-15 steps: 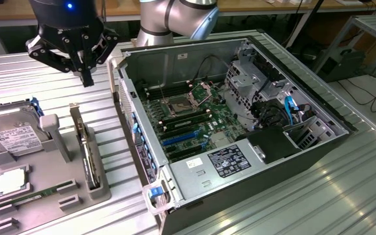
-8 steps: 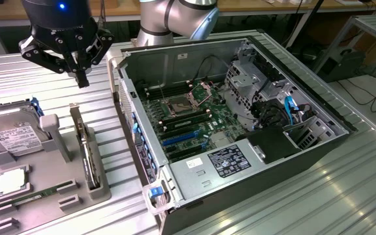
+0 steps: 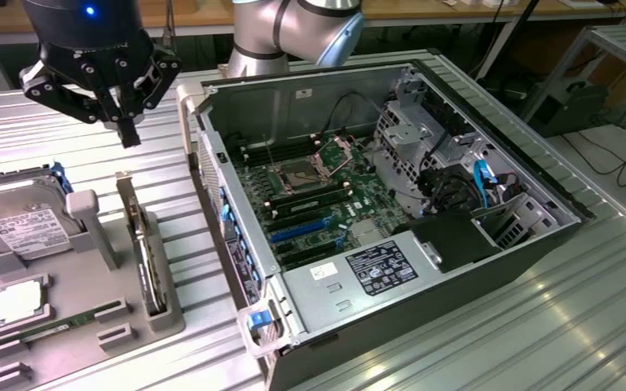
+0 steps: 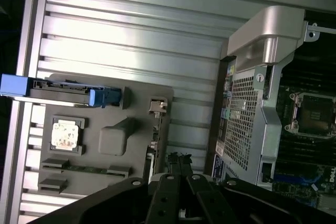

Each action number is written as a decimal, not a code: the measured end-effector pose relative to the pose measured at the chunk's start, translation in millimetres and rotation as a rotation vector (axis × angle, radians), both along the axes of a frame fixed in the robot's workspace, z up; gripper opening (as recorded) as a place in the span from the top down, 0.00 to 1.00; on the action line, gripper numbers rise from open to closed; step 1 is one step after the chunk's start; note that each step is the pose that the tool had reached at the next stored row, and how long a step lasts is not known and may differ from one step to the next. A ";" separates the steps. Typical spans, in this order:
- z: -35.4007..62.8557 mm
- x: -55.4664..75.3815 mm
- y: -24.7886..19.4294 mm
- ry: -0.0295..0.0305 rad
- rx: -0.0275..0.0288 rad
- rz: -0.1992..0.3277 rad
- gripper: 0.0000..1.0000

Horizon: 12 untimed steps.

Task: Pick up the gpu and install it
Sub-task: 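Reach for the gpu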

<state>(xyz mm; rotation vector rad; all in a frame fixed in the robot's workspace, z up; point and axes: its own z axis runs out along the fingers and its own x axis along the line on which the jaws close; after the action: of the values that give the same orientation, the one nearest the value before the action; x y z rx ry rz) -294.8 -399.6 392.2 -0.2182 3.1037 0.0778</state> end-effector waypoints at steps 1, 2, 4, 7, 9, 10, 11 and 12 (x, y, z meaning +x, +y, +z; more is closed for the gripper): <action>0.0 -0.7 0.0 0.0000 0.0000 0.000 0.89; 0.0 -1.5 0.0 0.0000 0.0001 0.000 0.89; 0.0 -2.9 0.0 0.0000 0.0002 0.000 0.89; 0.0 -5.1 0.0 0.0000 0.0003 0.000 0.89; 0.0 -6.6 0.0 0.0000 0.0003 0.000 0.89; 0.0 -7.4 0.0 0.0000 0.0004 0.000 0.89; 0.0 -8.1 0.0 0.0000 0.0004 0.000 0.89; 0.0 -8.8 0.0 0.0000 0.0004 0.000 0.89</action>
<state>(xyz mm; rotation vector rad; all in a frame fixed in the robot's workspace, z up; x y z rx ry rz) -303.6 -399.6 392.2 -0.2182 3.1037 0.0785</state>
